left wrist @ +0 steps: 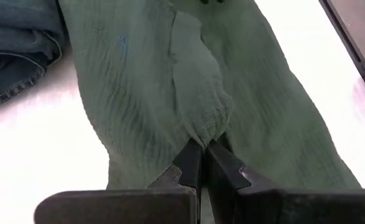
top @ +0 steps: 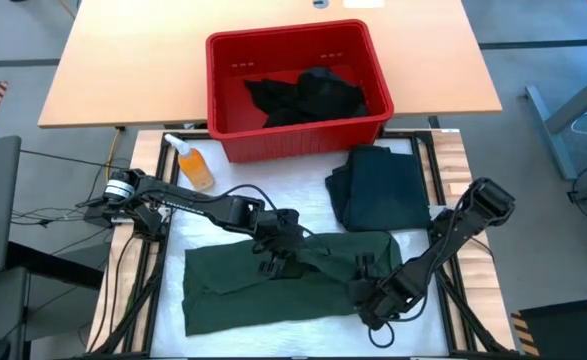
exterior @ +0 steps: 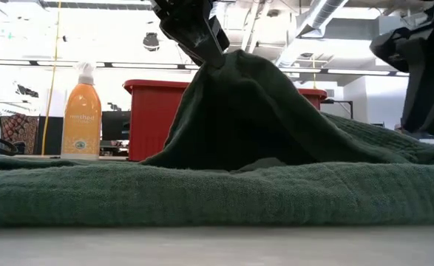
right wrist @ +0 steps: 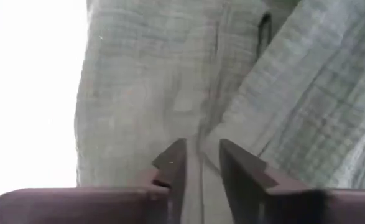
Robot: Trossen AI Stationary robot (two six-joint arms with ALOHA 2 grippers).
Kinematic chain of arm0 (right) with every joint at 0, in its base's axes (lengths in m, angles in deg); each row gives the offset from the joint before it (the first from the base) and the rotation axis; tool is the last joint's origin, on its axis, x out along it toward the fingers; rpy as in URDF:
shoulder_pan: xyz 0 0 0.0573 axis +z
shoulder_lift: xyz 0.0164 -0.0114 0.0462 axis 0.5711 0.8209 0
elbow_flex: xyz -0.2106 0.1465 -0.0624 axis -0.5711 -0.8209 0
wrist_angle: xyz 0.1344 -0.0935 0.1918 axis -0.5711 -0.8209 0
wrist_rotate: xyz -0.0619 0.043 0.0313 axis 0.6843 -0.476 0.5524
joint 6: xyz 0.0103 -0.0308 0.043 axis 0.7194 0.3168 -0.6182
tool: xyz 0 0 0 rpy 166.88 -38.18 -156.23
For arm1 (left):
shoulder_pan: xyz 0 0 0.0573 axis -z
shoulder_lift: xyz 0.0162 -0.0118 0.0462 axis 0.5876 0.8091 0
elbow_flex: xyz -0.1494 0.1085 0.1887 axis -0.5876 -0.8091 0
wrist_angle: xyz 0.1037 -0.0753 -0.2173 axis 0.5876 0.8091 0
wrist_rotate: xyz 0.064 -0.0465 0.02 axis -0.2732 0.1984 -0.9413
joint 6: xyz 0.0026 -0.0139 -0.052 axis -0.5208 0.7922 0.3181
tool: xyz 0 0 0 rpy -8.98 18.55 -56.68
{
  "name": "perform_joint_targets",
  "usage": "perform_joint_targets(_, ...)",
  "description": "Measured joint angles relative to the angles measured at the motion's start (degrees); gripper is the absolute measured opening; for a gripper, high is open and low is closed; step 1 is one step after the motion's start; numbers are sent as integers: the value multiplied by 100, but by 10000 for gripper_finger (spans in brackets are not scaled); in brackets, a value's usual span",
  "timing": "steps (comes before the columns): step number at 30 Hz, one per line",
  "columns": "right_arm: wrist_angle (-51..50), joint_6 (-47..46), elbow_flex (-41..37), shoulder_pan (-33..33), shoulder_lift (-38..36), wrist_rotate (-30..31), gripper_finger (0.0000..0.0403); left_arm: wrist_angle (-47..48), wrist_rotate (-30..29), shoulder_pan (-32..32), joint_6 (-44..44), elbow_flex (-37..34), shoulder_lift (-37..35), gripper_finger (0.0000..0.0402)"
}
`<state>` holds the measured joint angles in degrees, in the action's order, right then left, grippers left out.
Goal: Fold laundry
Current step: Fold the green polo shirt
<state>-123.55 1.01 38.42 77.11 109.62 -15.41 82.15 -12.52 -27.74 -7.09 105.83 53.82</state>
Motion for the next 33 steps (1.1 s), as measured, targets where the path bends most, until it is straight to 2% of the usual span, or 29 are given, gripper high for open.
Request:
perform_joint_targets(8,-1,-261,-1,-210,339,37,223,3,70,0,-37,0,0,0)
perform_joint_targets(13,39,-681,-2,-303,639,37,233,9,153,0,35,0,0,0)
perform_joint_targets(18,12,-929,-2,-310,643,35,177,11,179,0,87,0,0,0)
perform_joint_targets(25,-86,-942,51,-310,638,-225,32,11,184,0,45,0,0,0)
perform_joint_targets(28,-525,-942,319,-307,636,-273,22,9,184,0,8,0,0,0)
perform_joint_targets(33,-2072,-894,1047,-307,636,-282,33,-61,187,0,-59,0,0,0)
